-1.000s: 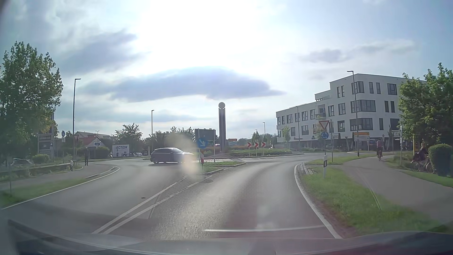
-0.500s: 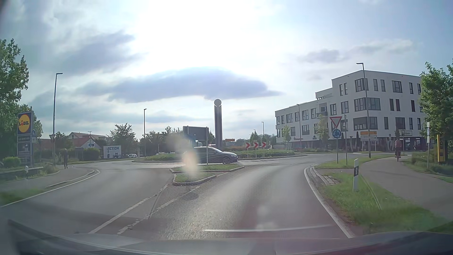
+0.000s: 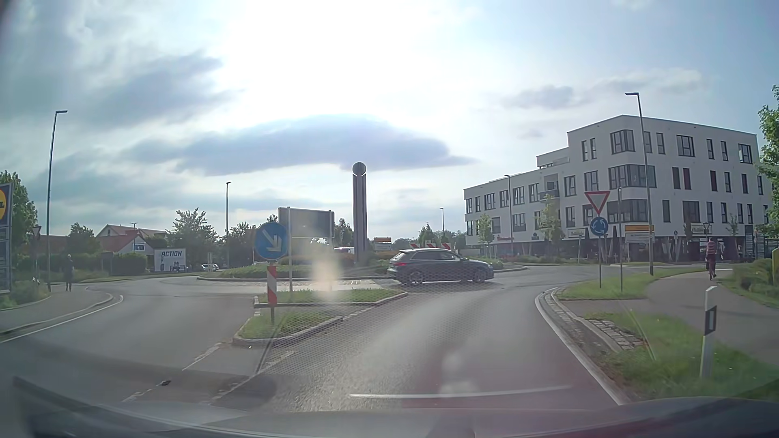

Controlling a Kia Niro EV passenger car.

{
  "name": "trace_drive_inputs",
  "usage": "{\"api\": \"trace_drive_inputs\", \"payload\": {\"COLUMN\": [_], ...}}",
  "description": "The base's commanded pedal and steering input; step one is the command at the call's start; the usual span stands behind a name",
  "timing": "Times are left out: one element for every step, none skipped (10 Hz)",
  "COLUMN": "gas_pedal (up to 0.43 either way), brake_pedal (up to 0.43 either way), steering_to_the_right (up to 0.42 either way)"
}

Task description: Follow the waypoints while adhering to traffic rules and regulations

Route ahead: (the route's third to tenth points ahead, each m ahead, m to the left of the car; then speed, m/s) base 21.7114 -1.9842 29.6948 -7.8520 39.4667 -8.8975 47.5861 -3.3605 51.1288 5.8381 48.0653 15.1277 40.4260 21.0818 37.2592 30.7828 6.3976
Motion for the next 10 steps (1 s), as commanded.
{"api": "trace_drive_inputs", "payload": {"gas_pedal": [0.098, 0.098, 0.098, 0.098, 0.098, 0.098, 0.098, 0.098, 0.110, 0.110], "brake_pedal": [0.000, 0.000, 0.000, 0.000, 0.000, 0.000, 0.000, 0.000, 0.000, 0.000], "steering_to_the_right": [0.057, 0.060, 0.063, 0.064, 0.066, 0.069, 0.072, 0.076, 0.080, 0.085]}}
